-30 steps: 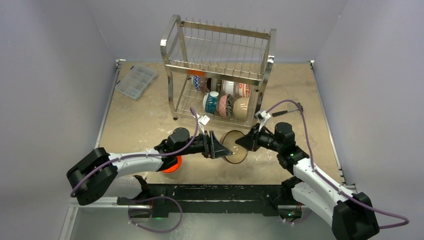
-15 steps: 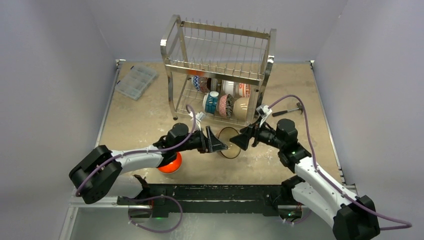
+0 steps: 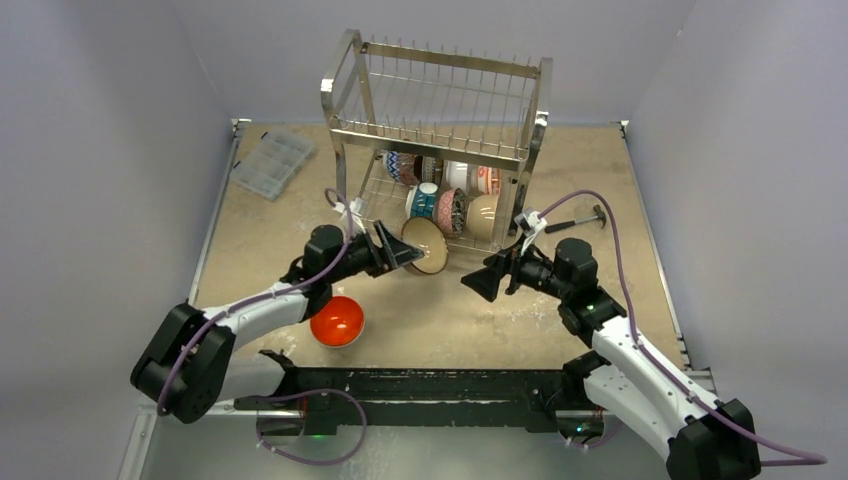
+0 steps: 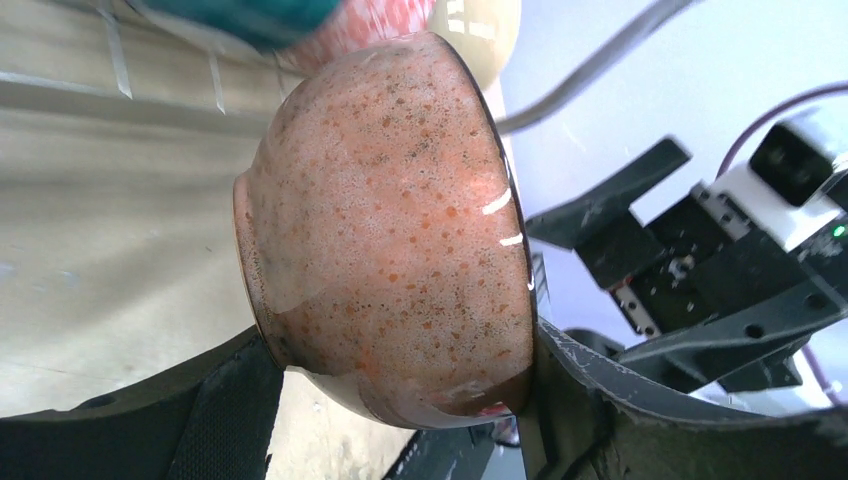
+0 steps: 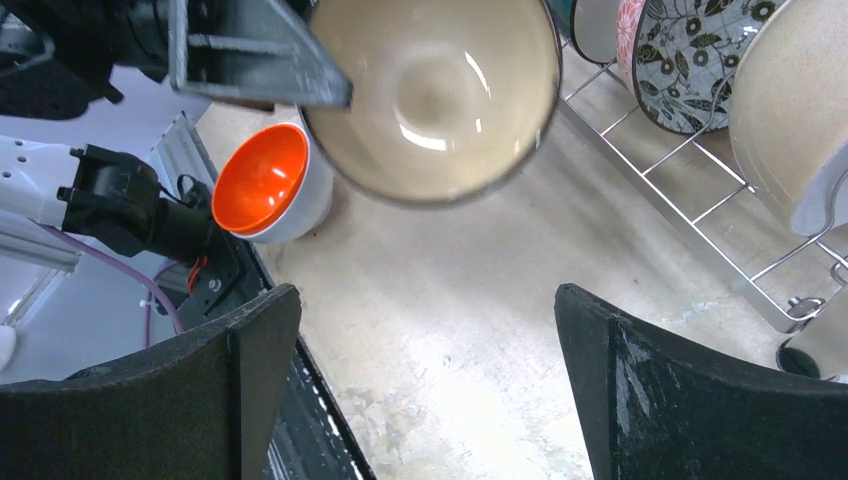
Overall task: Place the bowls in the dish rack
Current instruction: Place the bowl in the dish rack.
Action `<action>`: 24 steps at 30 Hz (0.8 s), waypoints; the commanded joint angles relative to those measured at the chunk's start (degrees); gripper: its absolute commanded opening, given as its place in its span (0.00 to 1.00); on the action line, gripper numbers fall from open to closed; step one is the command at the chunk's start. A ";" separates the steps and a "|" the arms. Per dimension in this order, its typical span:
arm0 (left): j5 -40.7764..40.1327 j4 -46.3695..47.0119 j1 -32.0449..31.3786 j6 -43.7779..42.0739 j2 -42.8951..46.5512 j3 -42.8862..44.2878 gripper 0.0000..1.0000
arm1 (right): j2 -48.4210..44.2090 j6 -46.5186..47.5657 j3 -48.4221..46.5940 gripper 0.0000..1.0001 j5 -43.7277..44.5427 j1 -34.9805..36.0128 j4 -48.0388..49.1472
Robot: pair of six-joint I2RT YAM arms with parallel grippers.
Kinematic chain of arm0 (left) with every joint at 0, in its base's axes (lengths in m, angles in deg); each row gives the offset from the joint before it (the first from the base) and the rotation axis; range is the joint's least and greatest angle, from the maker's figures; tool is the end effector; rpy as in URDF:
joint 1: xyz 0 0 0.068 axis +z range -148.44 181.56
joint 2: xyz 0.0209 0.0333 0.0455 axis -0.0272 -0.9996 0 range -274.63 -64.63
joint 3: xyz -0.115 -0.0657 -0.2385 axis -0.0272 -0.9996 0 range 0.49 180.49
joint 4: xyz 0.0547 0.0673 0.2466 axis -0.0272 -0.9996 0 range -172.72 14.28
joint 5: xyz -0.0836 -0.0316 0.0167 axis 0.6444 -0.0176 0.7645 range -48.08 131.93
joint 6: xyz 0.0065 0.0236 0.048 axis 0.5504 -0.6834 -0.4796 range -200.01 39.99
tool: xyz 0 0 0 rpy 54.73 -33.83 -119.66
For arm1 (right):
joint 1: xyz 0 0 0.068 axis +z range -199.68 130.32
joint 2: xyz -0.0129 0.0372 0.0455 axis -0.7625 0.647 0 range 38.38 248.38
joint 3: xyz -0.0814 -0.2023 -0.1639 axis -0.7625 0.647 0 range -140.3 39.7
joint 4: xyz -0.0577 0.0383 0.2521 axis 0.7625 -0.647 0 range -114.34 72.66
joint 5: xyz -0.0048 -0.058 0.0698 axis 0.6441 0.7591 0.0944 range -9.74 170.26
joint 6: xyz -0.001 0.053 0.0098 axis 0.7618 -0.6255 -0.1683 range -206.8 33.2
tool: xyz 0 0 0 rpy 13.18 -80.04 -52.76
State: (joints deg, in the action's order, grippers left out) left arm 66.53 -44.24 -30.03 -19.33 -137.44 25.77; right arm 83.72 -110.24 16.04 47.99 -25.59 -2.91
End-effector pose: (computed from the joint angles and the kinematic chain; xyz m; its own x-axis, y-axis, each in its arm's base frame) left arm 0.2085 -0.1457 0.1962 -0.8278 -0.4217 -0.3702 0.1947 0.4028 -0.8943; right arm 0.1634 0.0939 0.2534 -0.4355 0.1736 -0.8833 -0.7144 0.5303 0.4565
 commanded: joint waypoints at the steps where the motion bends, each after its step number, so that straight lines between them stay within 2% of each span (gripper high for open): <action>1: 1.06 4.01 5.96 -2.45 7.14 2.54 0.00 | -0.53 1.90 -1.60 0.99 0.15 0.25 -0.28; 6: -0.53 -0.98 11.59 -5.74 9.92 4.75 0.00 | -0.01 1.99 -1.10 0.99 -0.16 0.25 -0.49; 10: -0.39 -0.51 14.91 -6.38 9.24 6.58 0.00 | 0.43 2.52 -1.21 0.99 -0.47 0.27 -0.72; 15: -1.95 -0.35 15.68 -9.00 6.16 9.43 0.00 | 0.05 2.66 -0.97 0.99 -0.60 0.25 -1.31; 24: -10.62 0.52 15.67 -13.18 2.76 10.61 0.00 | -0.40 3.06 -0.53 0.99 -0.07 0.26 -2.26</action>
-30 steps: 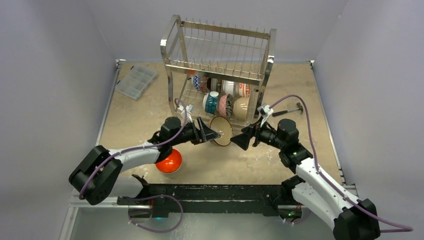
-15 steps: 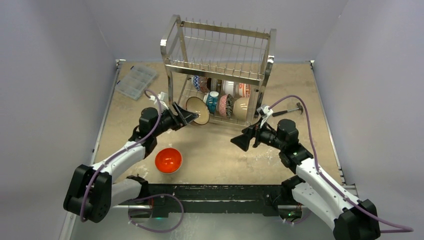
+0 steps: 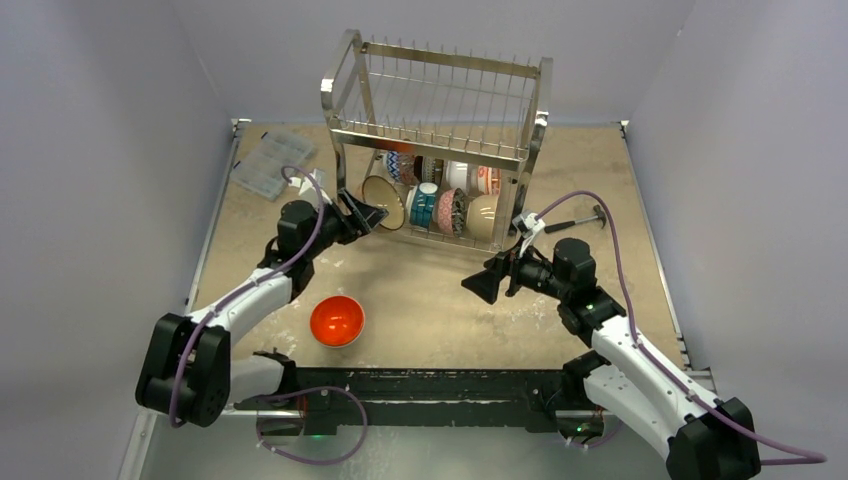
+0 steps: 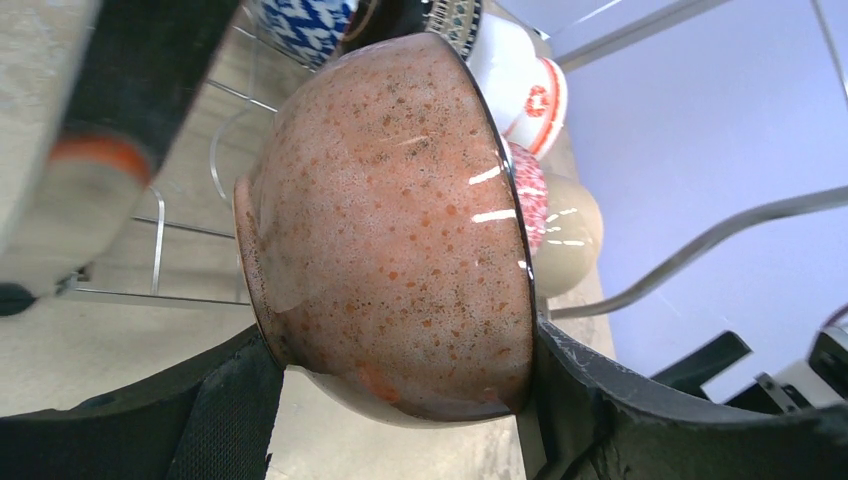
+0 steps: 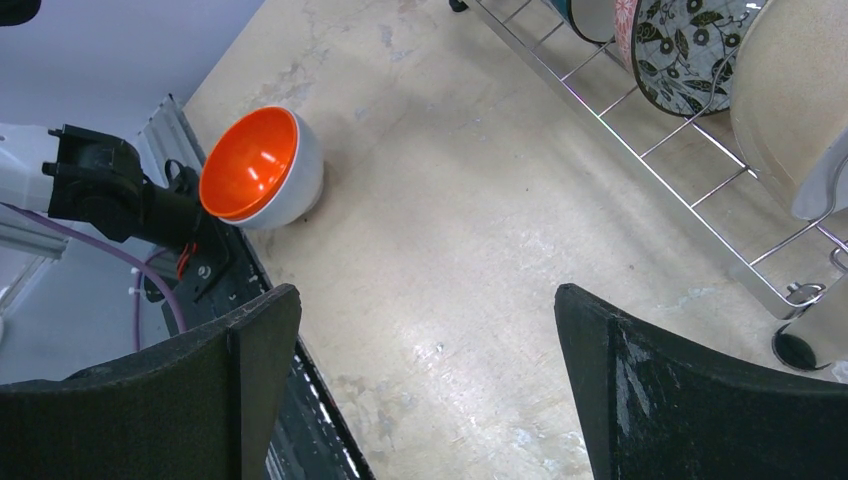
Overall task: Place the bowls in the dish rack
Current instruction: Place the bowl in the dish rack.
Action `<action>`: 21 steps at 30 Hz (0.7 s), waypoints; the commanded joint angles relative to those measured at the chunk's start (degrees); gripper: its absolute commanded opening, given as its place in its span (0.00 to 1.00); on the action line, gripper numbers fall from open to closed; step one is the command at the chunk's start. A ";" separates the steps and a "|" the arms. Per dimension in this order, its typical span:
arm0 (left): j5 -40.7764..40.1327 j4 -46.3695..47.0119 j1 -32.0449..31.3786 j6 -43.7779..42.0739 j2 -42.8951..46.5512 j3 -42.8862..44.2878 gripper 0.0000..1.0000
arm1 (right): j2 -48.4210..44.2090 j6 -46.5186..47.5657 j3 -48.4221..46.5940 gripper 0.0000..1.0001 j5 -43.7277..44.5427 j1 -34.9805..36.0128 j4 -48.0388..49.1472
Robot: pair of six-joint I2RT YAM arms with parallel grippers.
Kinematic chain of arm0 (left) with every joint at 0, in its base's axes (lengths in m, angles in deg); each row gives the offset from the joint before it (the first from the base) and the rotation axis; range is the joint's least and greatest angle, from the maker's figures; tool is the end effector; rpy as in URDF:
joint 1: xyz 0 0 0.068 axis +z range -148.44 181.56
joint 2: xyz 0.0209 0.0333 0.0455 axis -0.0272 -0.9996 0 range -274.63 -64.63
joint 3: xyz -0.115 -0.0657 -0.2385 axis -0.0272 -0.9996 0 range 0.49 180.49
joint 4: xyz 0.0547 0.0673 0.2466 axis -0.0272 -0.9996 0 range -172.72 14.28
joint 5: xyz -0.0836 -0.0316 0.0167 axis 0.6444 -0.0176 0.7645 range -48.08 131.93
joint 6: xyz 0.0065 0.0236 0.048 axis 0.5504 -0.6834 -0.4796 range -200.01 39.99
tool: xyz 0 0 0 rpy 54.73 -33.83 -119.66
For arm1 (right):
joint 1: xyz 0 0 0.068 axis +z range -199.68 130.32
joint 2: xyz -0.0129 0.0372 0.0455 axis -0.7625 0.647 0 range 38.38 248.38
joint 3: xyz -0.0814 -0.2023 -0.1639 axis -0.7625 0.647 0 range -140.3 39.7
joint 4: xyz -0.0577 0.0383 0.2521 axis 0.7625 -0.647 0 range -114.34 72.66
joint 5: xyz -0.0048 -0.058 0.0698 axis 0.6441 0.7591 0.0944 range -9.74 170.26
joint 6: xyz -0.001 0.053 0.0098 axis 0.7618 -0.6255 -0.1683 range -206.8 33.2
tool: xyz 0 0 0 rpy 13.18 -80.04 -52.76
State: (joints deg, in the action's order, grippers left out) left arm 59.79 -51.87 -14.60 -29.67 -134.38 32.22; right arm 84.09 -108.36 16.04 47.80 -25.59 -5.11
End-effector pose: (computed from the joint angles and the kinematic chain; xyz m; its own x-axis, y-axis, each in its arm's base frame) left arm 0.2498 -0.0838 0.2313 -0.5739 -0.5966 -0.5609 0.1703 0.5830 -0.7944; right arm 0.1636 0.0941 0.2484 -0.4490 0.1388 -0.8827 -0.7121 0.5411 0.4473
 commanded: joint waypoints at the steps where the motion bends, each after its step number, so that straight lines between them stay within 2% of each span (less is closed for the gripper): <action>1: -4.46 8.26 0.21 -3.24 -0.74 4.28 0.00 | -0.78 1.25 -0.51 0.99 0.05 0.25 -0.03; 7: -9.08 7.22 -0.46 -7.70 -2.88 5.40 0.00 | -0.89 1.33 -0.52 0.99 0.04 0.25 -0.43; 16: -25.76 0.34 -8.51 -18.15 -4.59 8.83 0.00 | -1.11 1.46 -0.42 0.99 0.08 0.25 -0.89; 21: -32.33 -1.20 -11.62 -20.05 -6.17 10.55 0.00 | -0.98 1.52 -0.25 0.99 0.04 0.25 -0.80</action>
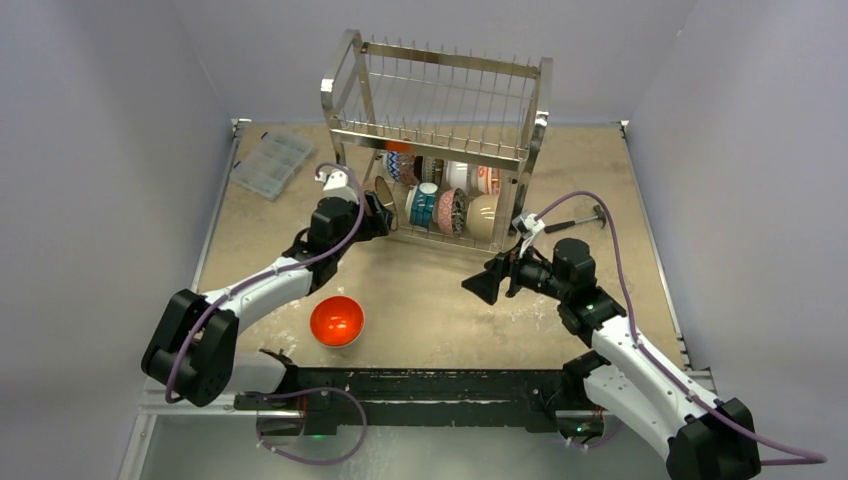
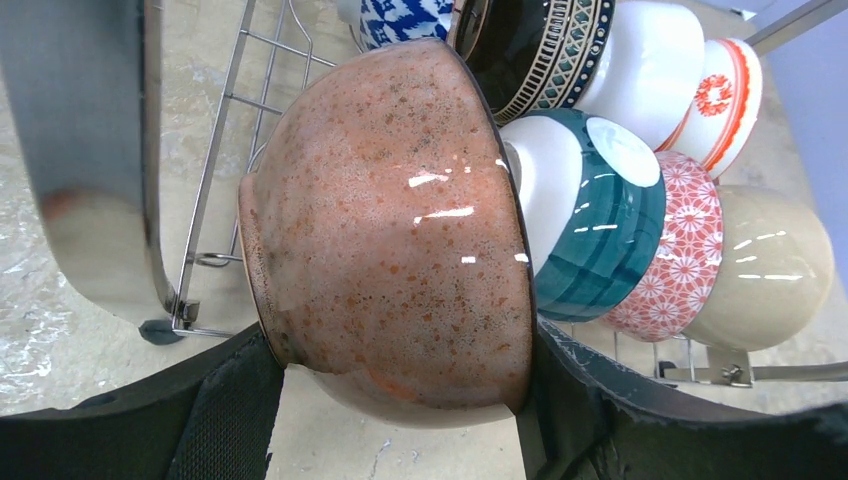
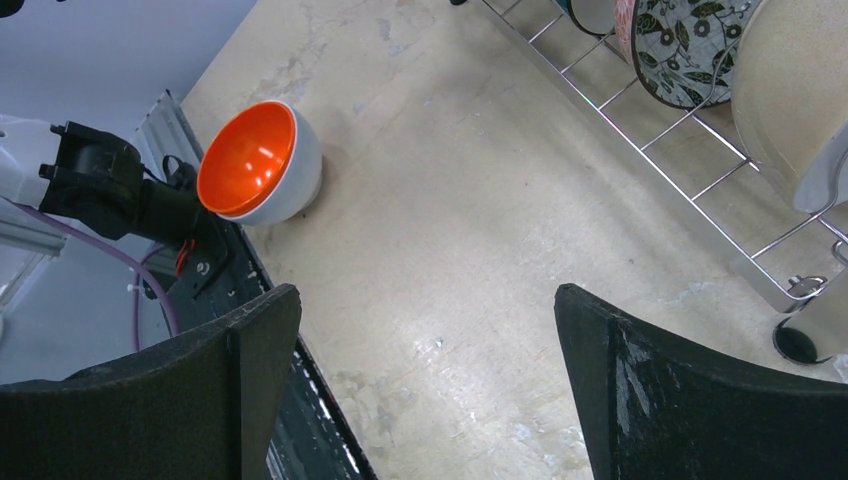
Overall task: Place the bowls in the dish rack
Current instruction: Place the bowl in the dish rack.
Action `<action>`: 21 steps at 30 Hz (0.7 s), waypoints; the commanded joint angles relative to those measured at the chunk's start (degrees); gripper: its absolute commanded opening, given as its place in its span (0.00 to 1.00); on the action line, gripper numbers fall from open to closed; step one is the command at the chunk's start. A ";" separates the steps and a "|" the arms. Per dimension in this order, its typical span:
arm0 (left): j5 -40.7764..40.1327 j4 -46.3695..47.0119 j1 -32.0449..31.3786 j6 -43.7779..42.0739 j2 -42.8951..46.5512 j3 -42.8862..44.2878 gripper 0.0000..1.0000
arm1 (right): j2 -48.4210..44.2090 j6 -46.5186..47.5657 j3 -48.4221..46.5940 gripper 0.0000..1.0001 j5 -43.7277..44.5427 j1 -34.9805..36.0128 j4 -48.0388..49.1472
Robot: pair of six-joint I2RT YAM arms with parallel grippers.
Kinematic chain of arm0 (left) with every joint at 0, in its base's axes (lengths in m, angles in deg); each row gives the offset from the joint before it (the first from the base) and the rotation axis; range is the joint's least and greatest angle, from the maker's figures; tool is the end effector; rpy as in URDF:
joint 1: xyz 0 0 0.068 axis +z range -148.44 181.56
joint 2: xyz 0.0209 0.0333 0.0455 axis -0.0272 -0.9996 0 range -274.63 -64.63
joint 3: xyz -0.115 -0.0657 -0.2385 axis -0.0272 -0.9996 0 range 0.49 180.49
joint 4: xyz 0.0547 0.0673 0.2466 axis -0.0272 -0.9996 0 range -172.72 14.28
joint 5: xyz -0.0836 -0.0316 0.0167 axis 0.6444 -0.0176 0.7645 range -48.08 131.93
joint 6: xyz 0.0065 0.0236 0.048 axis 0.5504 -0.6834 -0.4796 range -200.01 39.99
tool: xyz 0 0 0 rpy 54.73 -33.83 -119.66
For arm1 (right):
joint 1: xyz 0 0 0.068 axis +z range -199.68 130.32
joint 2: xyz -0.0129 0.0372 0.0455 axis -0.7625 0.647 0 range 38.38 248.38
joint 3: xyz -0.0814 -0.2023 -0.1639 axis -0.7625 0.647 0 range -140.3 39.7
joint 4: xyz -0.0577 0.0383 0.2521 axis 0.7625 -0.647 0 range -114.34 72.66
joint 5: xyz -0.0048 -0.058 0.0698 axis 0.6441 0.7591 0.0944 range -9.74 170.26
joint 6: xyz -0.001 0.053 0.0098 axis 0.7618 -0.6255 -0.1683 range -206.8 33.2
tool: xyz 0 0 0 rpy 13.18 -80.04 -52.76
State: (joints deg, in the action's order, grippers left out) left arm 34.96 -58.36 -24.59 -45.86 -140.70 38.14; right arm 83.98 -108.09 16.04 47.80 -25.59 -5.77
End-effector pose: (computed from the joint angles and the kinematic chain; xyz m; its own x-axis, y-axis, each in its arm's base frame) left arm 0.2602 -0.1230 0.2253 -0.4555 -0.3972 -0.7967 0.0968 0.8675 -0.4879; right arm 0.1631 0.0939 0.2475 -0.4533 0.1328 -0.8814 -0.7103 0.5435 0.4473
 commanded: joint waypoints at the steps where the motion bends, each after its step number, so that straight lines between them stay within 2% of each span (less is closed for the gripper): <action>1: -8.70 5.02 -1.92 -4.03 -0.06 4.71 0.00 | -0.85 1.35 -0.25 0.99 -0.04 0.29 -0.21; 12: -15.63 8.96 -6.12 -15.29 -4.32 5.28 0.00 | -1.02 1.56 -0.25 0.99 -0.11 0.25 -0.50; 21: -15.64 13.77 -8.86 -27.42 -7.11 5.13 0.00 | -0.96 1.70 -0.25 0.99 -0.21 0.25 -0.50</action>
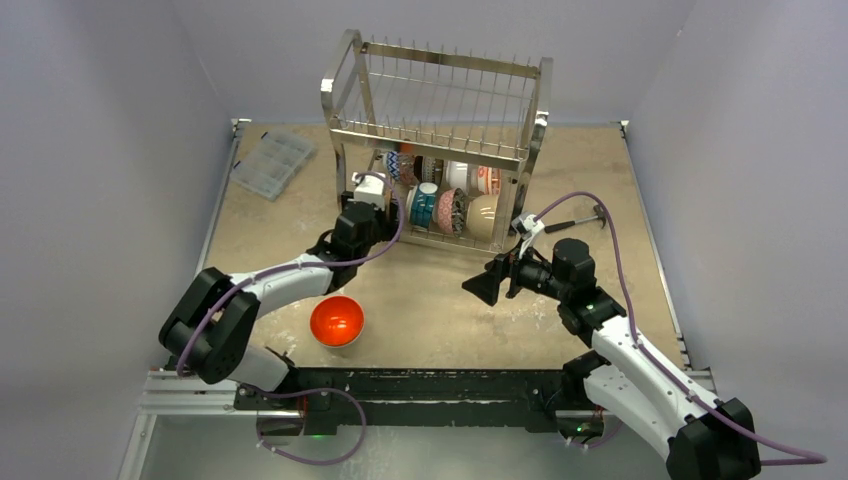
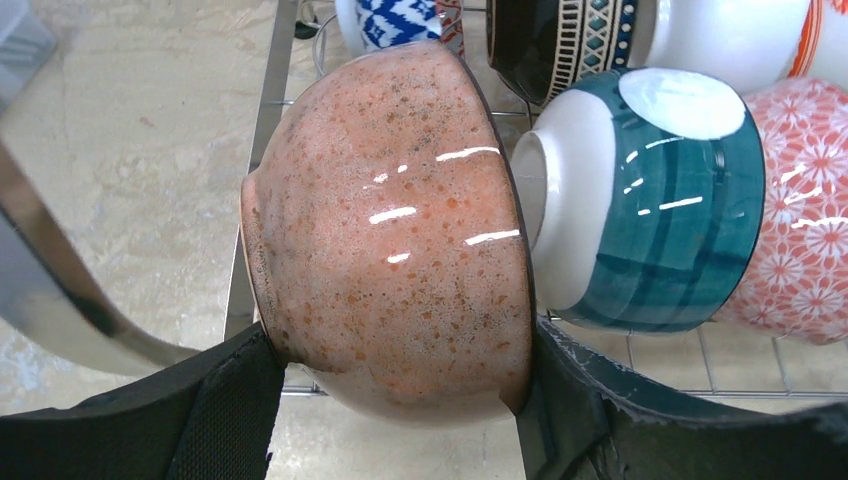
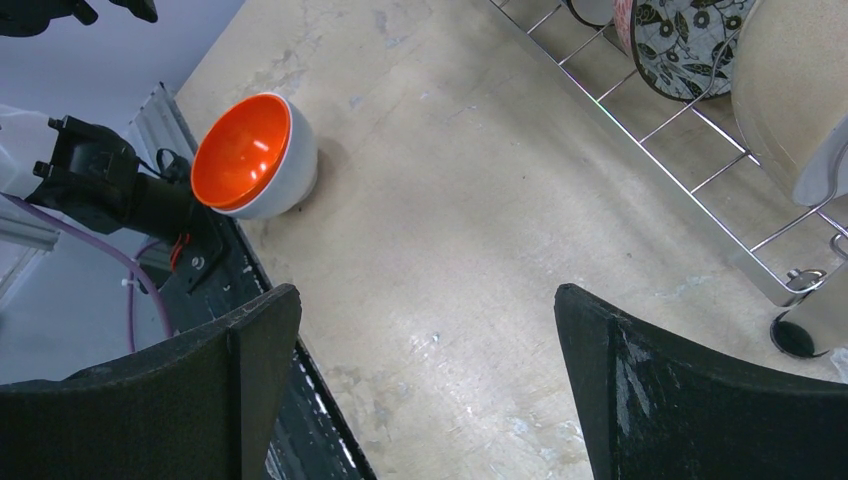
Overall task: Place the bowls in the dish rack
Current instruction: Place the bowl in the dish rack.
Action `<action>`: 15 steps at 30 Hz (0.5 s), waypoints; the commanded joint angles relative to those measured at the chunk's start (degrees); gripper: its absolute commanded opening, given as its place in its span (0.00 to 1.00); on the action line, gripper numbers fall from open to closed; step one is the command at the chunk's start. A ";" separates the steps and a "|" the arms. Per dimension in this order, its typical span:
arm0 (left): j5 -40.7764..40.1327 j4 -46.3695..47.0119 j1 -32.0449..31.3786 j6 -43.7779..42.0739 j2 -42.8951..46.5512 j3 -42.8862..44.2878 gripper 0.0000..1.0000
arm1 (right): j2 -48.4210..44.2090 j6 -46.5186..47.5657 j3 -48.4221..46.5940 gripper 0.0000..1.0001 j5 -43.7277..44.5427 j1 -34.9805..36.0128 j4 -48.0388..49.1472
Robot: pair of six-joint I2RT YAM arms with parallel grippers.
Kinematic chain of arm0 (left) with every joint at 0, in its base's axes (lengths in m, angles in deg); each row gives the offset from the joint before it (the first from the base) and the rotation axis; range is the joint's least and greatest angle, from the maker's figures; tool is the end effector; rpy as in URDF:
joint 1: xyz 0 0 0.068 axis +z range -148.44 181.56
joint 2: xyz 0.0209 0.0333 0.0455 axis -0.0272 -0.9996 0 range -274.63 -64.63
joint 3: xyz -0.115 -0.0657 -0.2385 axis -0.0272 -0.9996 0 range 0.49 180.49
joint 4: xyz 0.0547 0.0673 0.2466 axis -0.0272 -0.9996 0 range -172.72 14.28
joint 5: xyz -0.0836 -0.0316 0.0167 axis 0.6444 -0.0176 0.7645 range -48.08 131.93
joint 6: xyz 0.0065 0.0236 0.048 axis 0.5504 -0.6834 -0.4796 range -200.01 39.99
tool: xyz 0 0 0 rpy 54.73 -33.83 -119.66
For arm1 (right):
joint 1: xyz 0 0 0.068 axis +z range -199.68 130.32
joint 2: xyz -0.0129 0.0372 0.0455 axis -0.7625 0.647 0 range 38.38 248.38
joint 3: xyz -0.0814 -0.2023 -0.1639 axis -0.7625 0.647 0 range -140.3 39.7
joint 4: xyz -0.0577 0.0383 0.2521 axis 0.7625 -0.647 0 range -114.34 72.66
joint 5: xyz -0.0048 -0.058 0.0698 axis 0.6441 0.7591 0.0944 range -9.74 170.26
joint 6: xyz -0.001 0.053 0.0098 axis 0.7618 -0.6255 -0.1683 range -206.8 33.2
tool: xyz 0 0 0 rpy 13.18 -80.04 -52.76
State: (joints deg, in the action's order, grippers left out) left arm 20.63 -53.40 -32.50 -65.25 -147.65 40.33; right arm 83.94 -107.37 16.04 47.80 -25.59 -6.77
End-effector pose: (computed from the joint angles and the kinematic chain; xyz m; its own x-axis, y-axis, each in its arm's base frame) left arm 0.2622 -0.1617 0.2136 -0.3466 -0.0524 -0.9366 0.1574 0.9810 -0.1131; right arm 0.1627 0.0937 0.2459 -0.4579 0.1199 -0.8809 -0.7092 0.5481 0.4433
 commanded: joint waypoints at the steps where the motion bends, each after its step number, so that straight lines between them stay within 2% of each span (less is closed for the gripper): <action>1: -1.51 8.70 -0.98 -8.53 -0.49 3.12 0.00 | -0.91 0.99 -0.25 0.99 -0.19 0.25 0.47; 15: 3.43 2.54 -0.99 -16.77 -5.31 7.49 0.00 | -0.40 1.20 -0.33 0.99 -0.23 0.25 0.51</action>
State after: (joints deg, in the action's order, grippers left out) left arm 22.44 -51.89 -33.33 -77.27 -152.39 43.45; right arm 83.96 -107.24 16.04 47.80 -25.59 -6.80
